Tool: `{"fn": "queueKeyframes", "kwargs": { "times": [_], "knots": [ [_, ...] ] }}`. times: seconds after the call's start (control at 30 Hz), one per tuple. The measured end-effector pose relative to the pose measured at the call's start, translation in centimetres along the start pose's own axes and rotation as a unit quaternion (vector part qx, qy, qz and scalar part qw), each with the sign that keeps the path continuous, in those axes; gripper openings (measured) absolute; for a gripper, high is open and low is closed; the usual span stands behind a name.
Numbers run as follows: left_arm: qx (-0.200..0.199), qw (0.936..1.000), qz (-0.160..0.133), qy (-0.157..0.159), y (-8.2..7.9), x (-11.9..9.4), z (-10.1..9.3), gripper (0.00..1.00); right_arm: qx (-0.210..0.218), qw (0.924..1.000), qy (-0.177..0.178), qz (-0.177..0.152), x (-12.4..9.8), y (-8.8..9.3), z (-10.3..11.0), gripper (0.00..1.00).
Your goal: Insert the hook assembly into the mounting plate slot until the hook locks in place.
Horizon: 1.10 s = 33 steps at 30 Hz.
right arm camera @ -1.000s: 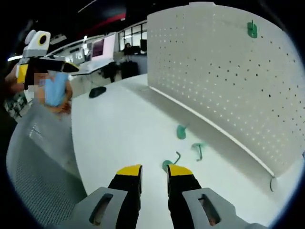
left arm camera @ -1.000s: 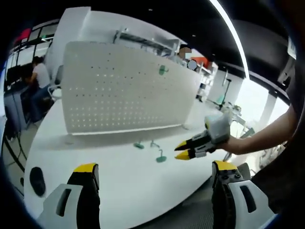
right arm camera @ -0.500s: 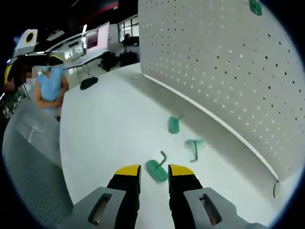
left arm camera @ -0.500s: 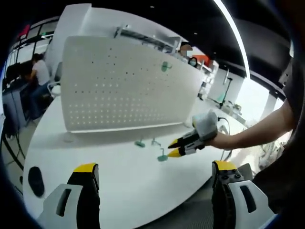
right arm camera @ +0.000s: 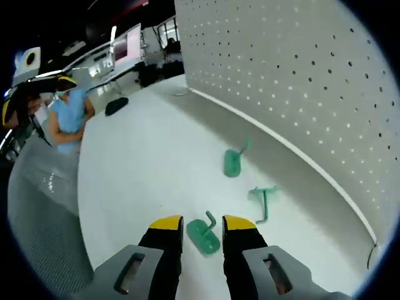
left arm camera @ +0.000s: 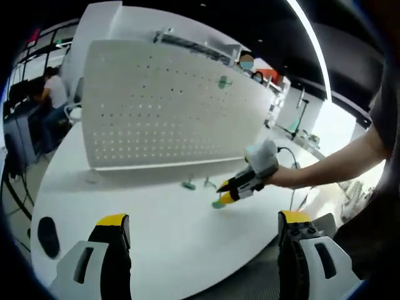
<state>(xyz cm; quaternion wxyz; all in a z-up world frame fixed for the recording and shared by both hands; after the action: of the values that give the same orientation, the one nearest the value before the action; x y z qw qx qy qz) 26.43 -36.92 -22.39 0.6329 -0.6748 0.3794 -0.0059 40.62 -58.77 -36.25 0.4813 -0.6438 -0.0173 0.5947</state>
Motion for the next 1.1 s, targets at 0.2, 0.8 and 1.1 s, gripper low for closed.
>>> {"fn": "queueKeyframes", "kwargs": {
  "times": [0.2,0.8,1.1],
  "knots": [
    [-0.003,1.0,0.006,0.0,0.3,0.2,0.1,1.0,-0.007,0.9996,-0.015,0.023,0.8,0.1,-0.5,0.19],
    [-0.008,0.9999,0.007,-0.005,0.4,0.0,0.2,0.99,-0.005,0.9989,-0.031,0.034,0.4,-0.2,0.3,0.0],
    [-0.01,0.9999,0.005,-0.007,0.2,0.0,0.3,0.99,-0.003,0.9998,-0.002,0.018,-0.7,-1.0,0.8,0.0]
  ]
}}
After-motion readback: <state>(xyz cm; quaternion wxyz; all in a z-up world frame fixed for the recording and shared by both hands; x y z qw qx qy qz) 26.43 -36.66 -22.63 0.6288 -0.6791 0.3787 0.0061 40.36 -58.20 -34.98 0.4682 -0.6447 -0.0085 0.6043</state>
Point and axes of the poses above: the point that each gripper's makers call its tool centre point, and the gripper's own axes: x roughly forward along the fingers, z roughly to its left, y roughly out of its underside, the point moved 6 cm from there along -x, roughly backward along the fingers, and after that the axes turned 6 degrees about x, right-handed, at the moved point
